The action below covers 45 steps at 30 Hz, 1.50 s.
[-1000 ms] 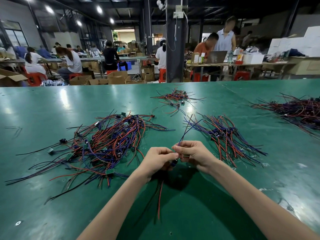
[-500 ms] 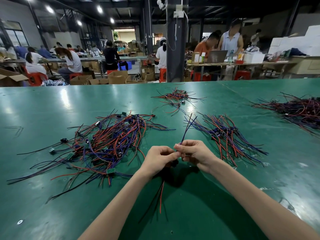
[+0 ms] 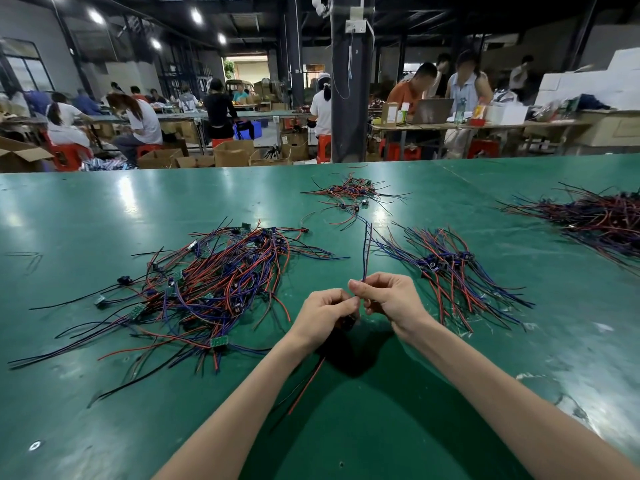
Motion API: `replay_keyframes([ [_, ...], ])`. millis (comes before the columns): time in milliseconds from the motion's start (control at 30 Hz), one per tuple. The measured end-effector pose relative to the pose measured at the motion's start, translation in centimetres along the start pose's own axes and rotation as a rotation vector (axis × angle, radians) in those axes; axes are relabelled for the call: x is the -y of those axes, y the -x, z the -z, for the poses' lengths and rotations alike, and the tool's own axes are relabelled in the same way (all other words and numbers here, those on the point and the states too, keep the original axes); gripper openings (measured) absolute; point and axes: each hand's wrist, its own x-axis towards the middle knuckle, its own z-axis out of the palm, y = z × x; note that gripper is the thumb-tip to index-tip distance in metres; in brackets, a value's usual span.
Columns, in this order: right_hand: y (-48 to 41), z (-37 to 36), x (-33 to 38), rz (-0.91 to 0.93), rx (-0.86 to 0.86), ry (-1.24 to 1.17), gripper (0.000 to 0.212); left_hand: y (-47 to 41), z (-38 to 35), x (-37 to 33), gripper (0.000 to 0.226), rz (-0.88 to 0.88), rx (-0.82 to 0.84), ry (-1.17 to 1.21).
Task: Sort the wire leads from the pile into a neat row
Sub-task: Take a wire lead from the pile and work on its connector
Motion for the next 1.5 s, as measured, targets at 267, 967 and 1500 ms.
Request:
replay_keyframes([
  [267,-1.1,1.7,0.9,0.126,-0.231,0.141,0.024,0.2,-0.4,-0.3,0.030,0.041,0.042,0.085],
  [967,-1.7,3.8,2.7,-0.465,-0.114,-0.730,0.031,0.6,0.1,-0.4,0.033,0.072,0.058,0.025],
  [1500,-1.9,3.7,2.5,-0.429,-0.169,-0.597,0.032,1.1,-0.1,-0.6,0.030,0.106,0.067,0.034],
])
